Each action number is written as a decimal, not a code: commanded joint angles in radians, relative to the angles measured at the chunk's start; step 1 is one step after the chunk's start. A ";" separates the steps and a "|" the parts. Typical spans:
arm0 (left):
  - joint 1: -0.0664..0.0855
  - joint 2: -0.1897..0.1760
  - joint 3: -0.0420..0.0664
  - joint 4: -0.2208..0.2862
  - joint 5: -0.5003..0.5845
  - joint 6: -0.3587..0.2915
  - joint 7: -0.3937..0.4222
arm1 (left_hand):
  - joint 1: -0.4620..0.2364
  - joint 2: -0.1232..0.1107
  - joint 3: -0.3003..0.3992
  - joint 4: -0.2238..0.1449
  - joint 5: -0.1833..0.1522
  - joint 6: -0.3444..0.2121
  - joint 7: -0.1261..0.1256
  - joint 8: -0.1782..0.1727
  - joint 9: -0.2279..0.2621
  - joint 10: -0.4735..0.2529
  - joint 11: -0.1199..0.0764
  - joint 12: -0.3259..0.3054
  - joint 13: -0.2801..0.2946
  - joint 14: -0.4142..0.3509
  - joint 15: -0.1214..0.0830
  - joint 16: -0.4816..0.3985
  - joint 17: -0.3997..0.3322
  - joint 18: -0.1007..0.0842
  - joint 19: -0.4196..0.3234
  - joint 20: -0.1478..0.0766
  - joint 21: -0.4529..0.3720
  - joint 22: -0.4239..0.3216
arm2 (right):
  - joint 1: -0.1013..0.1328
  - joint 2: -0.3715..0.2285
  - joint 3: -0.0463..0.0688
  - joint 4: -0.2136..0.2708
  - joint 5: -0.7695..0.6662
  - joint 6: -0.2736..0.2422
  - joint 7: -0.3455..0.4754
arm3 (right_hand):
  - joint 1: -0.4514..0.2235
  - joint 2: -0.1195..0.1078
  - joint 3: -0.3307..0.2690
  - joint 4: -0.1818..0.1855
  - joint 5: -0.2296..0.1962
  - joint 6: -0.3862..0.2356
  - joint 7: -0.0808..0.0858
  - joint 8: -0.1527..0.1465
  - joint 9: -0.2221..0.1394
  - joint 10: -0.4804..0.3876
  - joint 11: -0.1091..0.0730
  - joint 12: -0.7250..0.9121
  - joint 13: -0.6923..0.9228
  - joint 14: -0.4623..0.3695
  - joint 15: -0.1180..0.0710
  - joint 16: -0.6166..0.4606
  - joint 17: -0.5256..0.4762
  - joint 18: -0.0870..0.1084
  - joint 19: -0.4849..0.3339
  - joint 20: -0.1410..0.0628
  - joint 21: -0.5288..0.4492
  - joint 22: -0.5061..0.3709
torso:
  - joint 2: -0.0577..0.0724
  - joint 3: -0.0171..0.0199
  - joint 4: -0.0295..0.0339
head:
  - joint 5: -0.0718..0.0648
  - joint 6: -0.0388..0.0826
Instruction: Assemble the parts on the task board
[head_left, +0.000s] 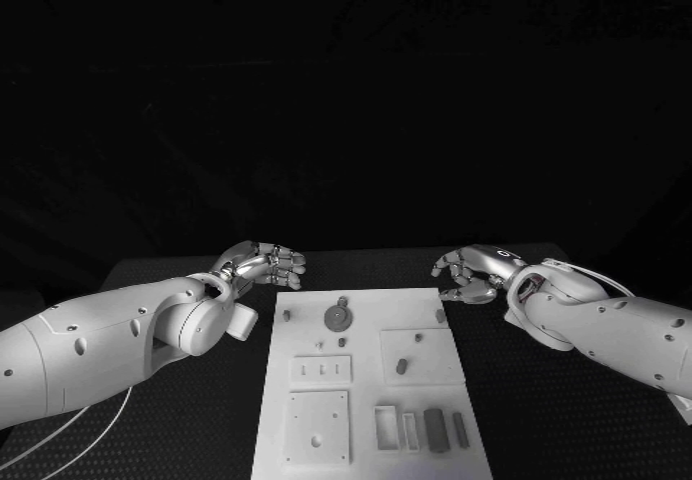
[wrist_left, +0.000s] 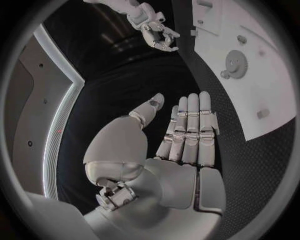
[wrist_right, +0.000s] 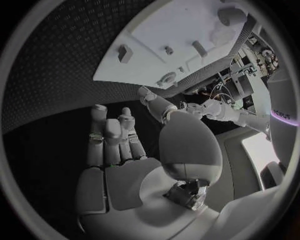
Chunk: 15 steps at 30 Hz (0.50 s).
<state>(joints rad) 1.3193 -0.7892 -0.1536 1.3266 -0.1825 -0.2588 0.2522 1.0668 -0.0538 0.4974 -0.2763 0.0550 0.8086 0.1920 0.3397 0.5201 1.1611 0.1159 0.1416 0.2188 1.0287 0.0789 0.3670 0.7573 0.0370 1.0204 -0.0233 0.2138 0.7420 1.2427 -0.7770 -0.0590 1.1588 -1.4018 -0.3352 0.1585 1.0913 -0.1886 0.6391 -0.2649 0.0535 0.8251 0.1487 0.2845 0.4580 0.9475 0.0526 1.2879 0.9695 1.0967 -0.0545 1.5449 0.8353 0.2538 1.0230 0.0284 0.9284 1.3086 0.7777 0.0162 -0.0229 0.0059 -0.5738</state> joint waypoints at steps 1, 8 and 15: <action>0.000 0.005 0.000 -0.003 -0.006 0.019 0.018 | 0.006 0.002 0.001 -0.006 0.000 0.001 -0.004 0.000 0.001 0.005 0.001 -0.004 0.001 0.008 -0.001 -0.004 0.001 0.015 -0.001 0.001 -0.007 0.001 | -0.002 -0.001 -0.002 -0.015 0.035 0.086 0.064 | -0.002 -0.013 -0.008 0.004 -0.003 0.012 0.013 0.000 -0.001 -0.008 -0.001 -0.005 -0.001 -0.010 0.002 -0.004 -0.001 0.008 -0.009 0.001 -0.004 0.016 | -0.002 0.0071 -0.0025 | 0.000 -0.001; -0.002 0.008 0.000 -0.006 -0.007 0.024 0.018 | 0.007 0.002 0.001 -0.006 0.000 0.001 -0.004 0.000 0.002 0.005 0.000 -0.004 0.002 0.008 -0.001 -0.005 0.002 0.015 -0.001 0.001 -0.007 0.001 | -0.023 -0.015 -0.008 -0.024 0.035 0.099 0.073 | -0.007 -0.020 -0.033 0.000 -0.003 -0.004 0.004 -0.005 -0.003 -0.023 -0.008 -0.009 -0.003 -0.027 -0.002 -0.008 -0.001 0.008 -0.025 0.009 -0.011 0.017 | -0.001 0.0061 -0.0014 | -0.003 -0.007; -0.005 0.007 0.000 -0.008 -0.008 0.028 0.018 | 0.007 0.002 0.001 -0.007 0.000 0.001 -0.004 0.000 0.002 0.005 0.000 -0.004 0.002 0.008 -0.001 -0.005 0.003 0.015 -0.001 0.001 -0.007 0.002 | -0.053 -0.004 -0.008 -0.048 0.031 0.092 0.083 | 0.004 -0.014 -0.042 -0.009 -0.003 -0.019 -0.008 -0.007 -0.004 -0.040 -0.019 -0.018 -0.007 -0.048 -0.013 -0.017 -0.004 0.008 -0.047 0.019 -0.022 0.016 | -0.001 0.0042 -0.0004 | -0.004 -0.011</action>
<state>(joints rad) 1.3143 -0.7833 -0.1538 1.3177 -0.1856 -0.2510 0.2555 1.0669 -0.0538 0.4974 -0.2763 0.0550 0.8087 0.1921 0.3397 0.5209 1.1611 0.1159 0.1416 0.2196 1.0287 0.0789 0.3669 0.7582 0.0370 1.0204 -0.0233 0.2099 0.7419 1.1936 -0.7855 -0.0675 1.1166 -1.3725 -0.2635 0.2148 1.0851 -0.2026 0.6002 -0.2731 0.0535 0.8105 0.1437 0.2804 0.4550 0.9160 0.0339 1.2736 0.9642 1.0555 -0.0670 1.5326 0.8329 0.2648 0.9840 0.0465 0.9120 1.3086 0.7760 0.0221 -0.0244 0.0027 -0.5830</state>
